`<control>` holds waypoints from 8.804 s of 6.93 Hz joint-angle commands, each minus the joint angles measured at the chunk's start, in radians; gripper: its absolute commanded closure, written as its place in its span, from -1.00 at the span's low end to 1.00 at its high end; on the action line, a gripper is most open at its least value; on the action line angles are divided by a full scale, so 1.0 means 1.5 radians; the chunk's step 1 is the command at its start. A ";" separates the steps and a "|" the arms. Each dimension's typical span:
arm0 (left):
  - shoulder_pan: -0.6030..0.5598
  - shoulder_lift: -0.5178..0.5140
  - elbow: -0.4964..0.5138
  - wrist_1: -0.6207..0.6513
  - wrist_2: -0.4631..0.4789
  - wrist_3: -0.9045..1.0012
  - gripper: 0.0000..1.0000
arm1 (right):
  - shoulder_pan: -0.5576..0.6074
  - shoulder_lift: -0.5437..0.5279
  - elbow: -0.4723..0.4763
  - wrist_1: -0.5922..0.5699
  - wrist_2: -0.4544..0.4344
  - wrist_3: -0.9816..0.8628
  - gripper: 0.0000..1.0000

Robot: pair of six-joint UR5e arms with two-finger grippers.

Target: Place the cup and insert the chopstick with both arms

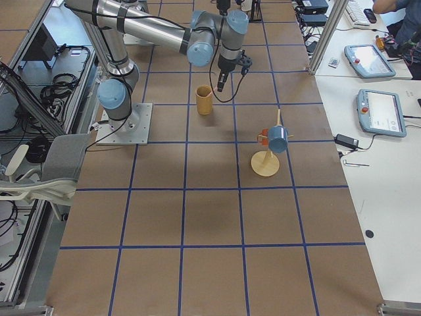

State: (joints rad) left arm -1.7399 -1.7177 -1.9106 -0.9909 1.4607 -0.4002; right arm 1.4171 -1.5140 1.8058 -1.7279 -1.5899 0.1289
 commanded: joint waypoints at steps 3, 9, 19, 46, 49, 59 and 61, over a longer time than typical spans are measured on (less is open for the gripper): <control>-0.090 -0.133 0.123 0.030 0.034 -0.112 1.00 | 0.000 0.000 0.002 0.001 0.003 -0.001 0.43; -0.098 -0.245 0.200 0.086 0.052 -0.121 0.48 | 0.001 -0.008 -0.019 0.001 0.019 -0.002 1.00; 0.145 0.134 0.226 -0.375 0.090 0.207 -1.00 | 0.003 -0.019 -0.236 0.193 0.052 -0.002 1.00; 0.148 0.127 0.225 -0.313 0.067 0.210 -1.00 | 0.266 0.108 -0.322 0.051 -0.104 0.192 -1.00; 0.148 0.126 0.224 -0.313 0.068 0.213 -1.00 | 0.143 0.072 -0.317 0.232 -0.027 0.040 -1.00; 0.146 0.142 0.234 -0.343 0.077 0.215 -1.00 | 0.071 -0.041 -0.214 0.174 0.003 -0.163 -1.00; 0.148 0.139 0.231 -0.342 0.077 0.215 -1.00 | 0.072 -0.055 -0.198 0.173 0.000 -0.166 -1.00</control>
State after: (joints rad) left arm -1.5191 -1.5059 -1.5611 -1.5037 1.5770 -0.0783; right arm 1.5234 -1.5857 1.4933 -1.4642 -1.5889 -0.1135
